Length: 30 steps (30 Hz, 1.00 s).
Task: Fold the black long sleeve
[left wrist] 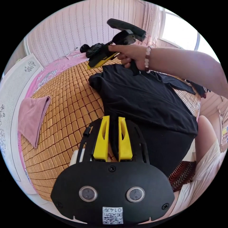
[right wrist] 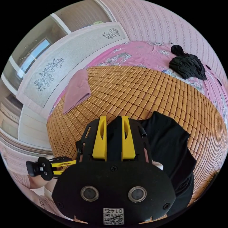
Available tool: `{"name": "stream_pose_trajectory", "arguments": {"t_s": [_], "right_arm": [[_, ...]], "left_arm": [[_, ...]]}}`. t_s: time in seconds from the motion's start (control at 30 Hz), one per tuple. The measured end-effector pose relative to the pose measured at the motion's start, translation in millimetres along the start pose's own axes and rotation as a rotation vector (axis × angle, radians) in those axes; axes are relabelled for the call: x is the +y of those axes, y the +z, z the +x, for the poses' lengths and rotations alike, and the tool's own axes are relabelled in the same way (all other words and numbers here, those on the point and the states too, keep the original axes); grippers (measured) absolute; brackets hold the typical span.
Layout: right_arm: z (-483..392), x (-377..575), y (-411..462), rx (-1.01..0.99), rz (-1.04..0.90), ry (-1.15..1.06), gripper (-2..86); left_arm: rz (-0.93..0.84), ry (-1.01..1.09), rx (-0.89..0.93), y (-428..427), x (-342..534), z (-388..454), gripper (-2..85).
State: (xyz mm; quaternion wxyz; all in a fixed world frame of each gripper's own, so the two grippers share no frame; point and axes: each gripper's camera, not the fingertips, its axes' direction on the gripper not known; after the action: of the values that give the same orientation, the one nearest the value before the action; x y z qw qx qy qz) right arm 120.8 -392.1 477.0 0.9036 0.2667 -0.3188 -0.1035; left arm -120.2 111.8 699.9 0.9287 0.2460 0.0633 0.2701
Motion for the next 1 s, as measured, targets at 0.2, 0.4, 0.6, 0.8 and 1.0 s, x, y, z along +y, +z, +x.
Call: {"name": "stream_pose_trajectory", "arguments": {"t_s": [0.2, 0.4, 0.6, 0.8, 1.0], "right_arm": [[-15.1, -30.2, -6.4, 0.054, -0.101, -0.046, 0.3], [-7.9, -45.6, -48.1, -0.028, -0.047, 0.011, 0.4], [-13.3, 9.5, -147.3, -0.014, 0.066, -0.012, 4.0], [-31.7, 187.5, -236.5, 0.161, -0.132, -0.043, 5.3], [-55.3, 299.1, -285.1, 0.165, -0.213, 0.160, 5.0]], "left_arm": [[0.016, -0.044, -0.027, 2.9, -7.7, -2.1, -0.6], [0.037, -0.170, 0.013, 7.7, -5.0, -29.3, -0.1], [0.046, -0.210, 0.023, -8.5, -8.2, -40.6, 6.8], [0.106, 0.048, 0.194, -38.9, -10.2, 51.0, 6.5], [0.022, 0.248, 0.433, -18.9, -22.7, 166.2, 7.2]]}}
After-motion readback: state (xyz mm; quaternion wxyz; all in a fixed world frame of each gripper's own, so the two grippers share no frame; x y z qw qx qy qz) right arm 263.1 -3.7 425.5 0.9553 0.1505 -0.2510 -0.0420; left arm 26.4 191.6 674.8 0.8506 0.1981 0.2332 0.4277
